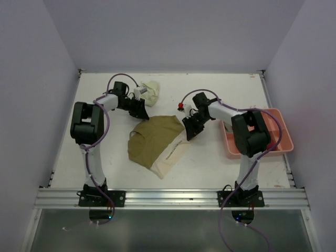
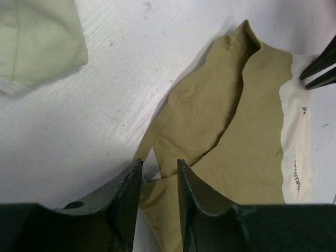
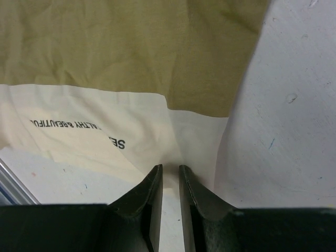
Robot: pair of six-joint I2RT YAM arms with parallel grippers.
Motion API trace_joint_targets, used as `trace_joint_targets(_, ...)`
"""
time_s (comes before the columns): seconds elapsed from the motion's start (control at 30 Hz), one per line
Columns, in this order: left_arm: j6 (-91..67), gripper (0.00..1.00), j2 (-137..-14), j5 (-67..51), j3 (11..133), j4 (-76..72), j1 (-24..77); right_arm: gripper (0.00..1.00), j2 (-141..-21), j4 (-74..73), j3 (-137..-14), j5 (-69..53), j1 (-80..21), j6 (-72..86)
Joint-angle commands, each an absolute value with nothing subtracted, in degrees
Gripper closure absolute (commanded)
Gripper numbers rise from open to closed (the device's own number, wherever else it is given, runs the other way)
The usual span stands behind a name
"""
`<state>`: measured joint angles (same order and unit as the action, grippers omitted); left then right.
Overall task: Roll the underwear
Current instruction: Flatten the underwear, then fold the underwear
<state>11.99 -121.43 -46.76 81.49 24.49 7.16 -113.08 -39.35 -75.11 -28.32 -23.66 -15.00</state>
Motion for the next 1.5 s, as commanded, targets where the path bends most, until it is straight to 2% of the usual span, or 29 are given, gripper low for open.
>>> trace_joint_targets(0.0,16.53,0.62,-115.43,-53.42,83.85,26.55,6.77,0.76,-109.01,-40.87,-74.8,-32.14,-23.56,-16.7)
trace_joint_targets(0.07,15.3,0.61,-113.56,-57.65,84.28,23.66,7.2,0.75,-105.92,-39.82,-74.53,-33.92,-23.47,-15.92)
trace_joint_targets(0.23,8.45,0.6,-113.37,-54.94,87.17,15.05,13.09,0.72,-98.53,-35.87,-72.69,-34.81,-22.94,-12.22)
trace_joint_targets(0.37,0.72,0.61,-119.96,-53.96,90.17,8.37,16.34,0.7,-99.66,-34.62,-72.59,-30.51,-22.76,-10.37)
trace_joint_targets(0.5,-9.65,0.61,-124.36,-54.14,88.95,-3.23,17.66,0.61,-102.39,-36.91,-73.48,-27.6,-22.76,-11.86)
trace_joint_targets(0.6,-11.24,0.62,-126.29,-52.91,88.77,-6.06,18.63,0.6,-101.95,-37.09,-72.95,-23.48,-22.68,-13.0)
trace_joint_targets(0.83,-8.09,0.63,-129.29,-49.05,88.16,-2.73,19.95,0.6,-104.32,-37.62,-73.39,-18.99,-22.68,-14.76)
trace_joint_targets(1.03,-7.21,0.65,-130.34,-47.72,87.19,-1.93,20.13,0.62,-108.72,-39.11,-73.83,-20.82,-22.68,-15.64)
trace_joint_targets(1.33,-6.16,0.59,-126.83,-50.19,85.77,-5.28,20.39,0.61,-106.08,-39.02,-72.07,-24.43,-22.68,-15.82)
trace_joint_targets(1.4,-4.14,0.59,-127.53,-48.96,86.92,-2.21,20.65,0.56,-106.52,-40.33,-72.68,-26.1,-22.68,-16.52)
trace_joint_targets(1.47,-3.17,0.6,-128.76,-46.51,88.5,-0.1,20.74,0.47,-106.44,-42.1,-72.6,-26.98,-22.68,-17.84)
